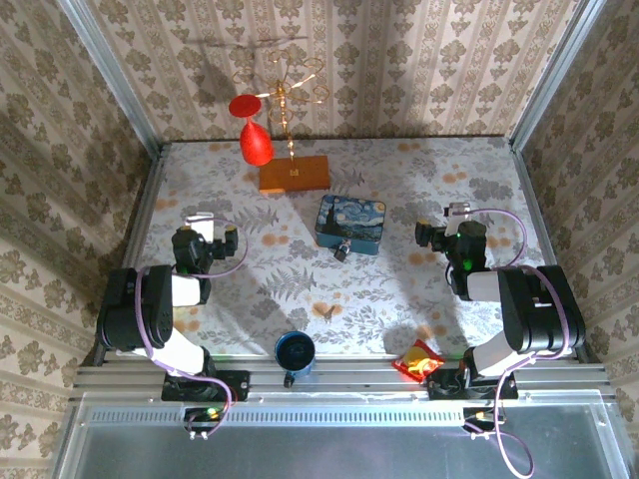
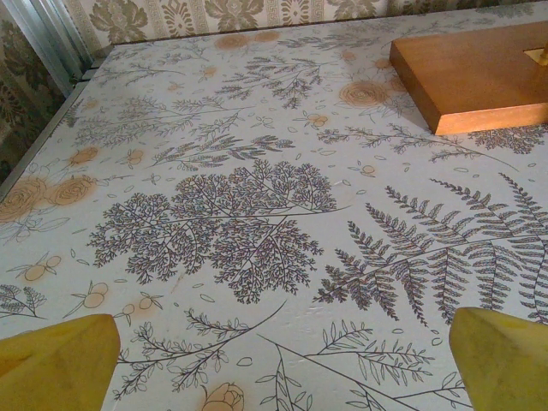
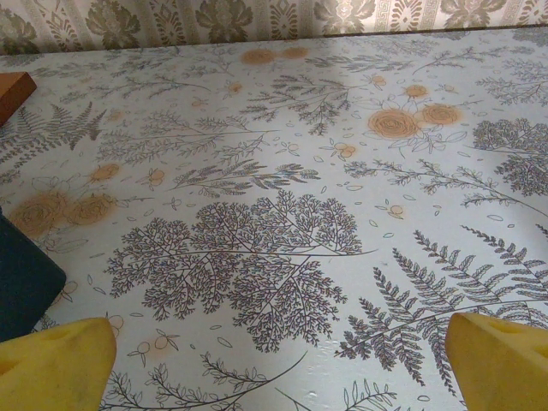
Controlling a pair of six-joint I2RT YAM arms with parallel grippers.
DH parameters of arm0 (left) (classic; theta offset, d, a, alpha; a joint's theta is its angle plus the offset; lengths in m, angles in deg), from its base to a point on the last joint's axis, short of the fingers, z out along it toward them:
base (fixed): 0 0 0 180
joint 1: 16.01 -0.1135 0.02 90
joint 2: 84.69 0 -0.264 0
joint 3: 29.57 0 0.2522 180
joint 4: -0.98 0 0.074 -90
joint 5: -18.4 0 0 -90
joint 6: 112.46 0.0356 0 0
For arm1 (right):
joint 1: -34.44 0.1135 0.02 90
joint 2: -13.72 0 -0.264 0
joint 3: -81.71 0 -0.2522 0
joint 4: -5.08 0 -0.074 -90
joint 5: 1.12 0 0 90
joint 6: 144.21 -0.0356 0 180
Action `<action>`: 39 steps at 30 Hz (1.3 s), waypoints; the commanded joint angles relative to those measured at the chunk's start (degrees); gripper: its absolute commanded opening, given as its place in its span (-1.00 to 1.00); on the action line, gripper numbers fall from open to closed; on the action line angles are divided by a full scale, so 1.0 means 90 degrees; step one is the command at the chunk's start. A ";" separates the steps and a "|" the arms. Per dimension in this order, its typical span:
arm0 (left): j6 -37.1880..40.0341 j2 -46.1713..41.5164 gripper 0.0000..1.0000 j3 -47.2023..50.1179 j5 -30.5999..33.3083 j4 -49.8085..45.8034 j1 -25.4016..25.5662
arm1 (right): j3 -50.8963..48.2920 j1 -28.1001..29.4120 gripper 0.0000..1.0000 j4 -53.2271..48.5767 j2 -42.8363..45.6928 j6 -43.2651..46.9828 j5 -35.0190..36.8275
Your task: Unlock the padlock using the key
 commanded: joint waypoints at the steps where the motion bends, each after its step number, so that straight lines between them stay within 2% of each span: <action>1: 0.0011 -0.0043 1.00 -0.0158 0.0046 -0.0014 0.0027 | 0.0097 -0.0013 1.00 -0.0031 0.0008 0.0095 -0.0010; 10: -0.0052 -0.0043 1.00 -0.0117 0.0182 0.0074 0.0034 | 0.0073 -0.0006 1.00 -0.0012 0.0018 0.0100 -0.0003; 14: -0.0094 -0.0079 1.00 0.0026 0.0267 0.0327 0.0019 | 0.0229 0.0041 1.00 -0.0380 0.0122 0.0075 0.0202; 22: -0.0114 -0.0684 1.00 0.0210 0.0485 0.0154 0.0045 | 0.0286 0.0173 1.00 -0.0894 0.0588 0.0058 0.0717; 24: -0.0114 -0.0930 1.00 0.0290 0.0713 0.0099 0.0104 | 0.0355 0.0260 1.00 -0.1222 0.0809 0.0005 0.1031; 28: 0.0020 -0.1772 1.00 0.0485 0.1309 -0.0226 0.0403 | 0.1045 0.0414 1.00 -0.3249 0.1450 -0.0492 0.1249; 31: -0.0308 -0.2616 1.00 0.0434 0.1530 -0.1059 0.0521 | 0.1363 0.0876 1.00 -0.4155 0.1791 -0.0598 0.1829; 35: -0.1025 -0.3672 1.00 0.0333 0.1371 -0.2219 0.0567 | 0.1590 0.1931 1.00 -0.5129 0.2180 -0.0748 0.2952; 39: -0.1839 -0.4410 1.00 0.0413 0.1096 -0.2755 0.0687 | 0.1997 0.3038 1.00 -0.6474 0.2388 -0.1439 0.4012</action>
